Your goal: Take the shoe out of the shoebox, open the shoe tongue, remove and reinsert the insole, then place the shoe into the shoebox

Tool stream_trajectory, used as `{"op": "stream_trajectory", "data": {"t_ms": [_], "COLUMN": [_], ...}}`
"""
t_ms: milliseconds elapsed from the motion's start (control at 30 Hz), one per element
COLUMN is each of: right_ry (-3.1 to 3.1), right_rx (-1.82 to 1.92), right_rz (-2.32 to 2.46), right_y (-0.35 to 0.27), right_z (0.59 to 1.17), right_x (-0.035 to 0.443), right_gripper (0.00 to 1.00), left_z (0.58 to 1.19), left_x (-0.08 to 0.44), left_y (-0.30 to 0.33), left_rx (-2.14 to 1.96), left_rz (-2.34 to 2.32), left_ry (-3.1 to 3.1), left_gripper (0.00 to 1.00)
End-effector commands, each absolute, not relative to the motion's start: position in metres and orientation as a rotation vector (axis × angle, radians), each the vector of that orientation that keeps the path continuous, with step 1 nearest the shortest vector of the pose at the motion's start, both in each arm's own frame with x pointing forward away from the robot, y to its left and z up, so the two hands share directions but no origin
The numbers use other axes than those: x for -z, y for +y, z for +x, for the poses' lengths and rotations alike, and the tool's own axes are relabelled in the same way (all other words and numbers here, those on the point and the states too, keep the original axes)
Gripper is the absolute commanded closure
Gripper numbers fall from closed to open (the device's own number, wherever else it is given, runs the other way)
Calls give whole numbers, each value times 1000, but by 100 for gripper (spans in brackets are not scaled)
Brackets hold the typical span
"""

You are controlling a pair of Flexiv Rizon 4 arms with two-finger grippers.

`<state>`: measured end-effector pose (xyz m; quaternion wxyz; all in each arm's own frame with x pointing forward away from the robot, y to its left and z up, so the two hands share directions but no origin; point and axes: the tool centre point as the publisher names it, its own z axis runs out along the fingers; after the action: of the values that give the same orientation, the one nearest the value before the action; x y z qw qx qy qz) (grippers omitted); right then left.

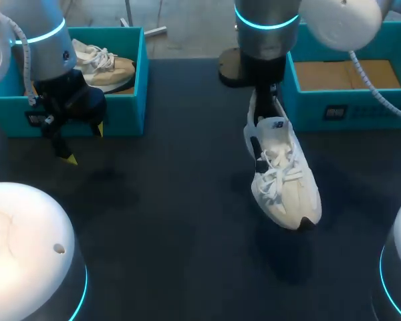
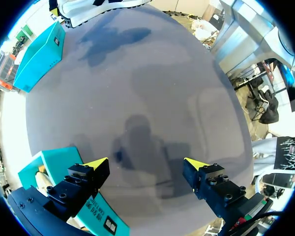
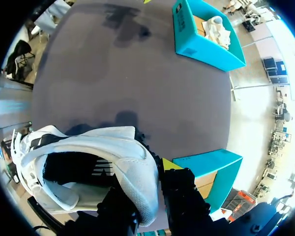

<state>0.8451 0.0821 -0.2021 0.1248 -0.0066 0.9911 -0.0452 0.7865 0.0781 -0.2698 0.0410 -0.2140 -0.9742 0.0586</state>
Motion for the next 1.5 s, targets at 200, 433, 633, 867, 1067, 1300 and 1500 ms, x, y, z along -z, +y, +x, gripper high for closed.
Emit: {"op": "stream_trajectory", "data": {"t_ms": [200, 433, 633, 867, 1067, 1300, 1500], "right_ry": [2885, 2827, 2831, 2843, 2842, 2842, 2842], "right_rx": [120, 170, 275, 293, 143, 143, 143], "right_rz": [-21, -91, -175, -216, -238, -238, -238], "right_y": [79, 37, -6, -44, -57, -57, -57], "right_z": [844, 888, 926, 973, 991, 991, 991], "right_x": [203, 168, 130, 111, 111, 111, 111], "right_gripper": [100, 100, 100, 100, 100, 100, 100], "left_z": [785, 785, 785, 785, 785, 785, 785], "left_x": [270, 270, 270, 270, 270, 270, 270], "left_y": [79, 79, 79, 79, 79, 79, 79], "left_rx": [-176, -176, -176, -176, -176, -176, -176], "left_rz": [-656, -656, -656, -656, -656, -656, -656], "left_ry": [-2986, -2986, -2986, -2986, -2986, -2986, -2986], "left_gripper": [0, 0, 0, 0, 0, 0, 0]}}
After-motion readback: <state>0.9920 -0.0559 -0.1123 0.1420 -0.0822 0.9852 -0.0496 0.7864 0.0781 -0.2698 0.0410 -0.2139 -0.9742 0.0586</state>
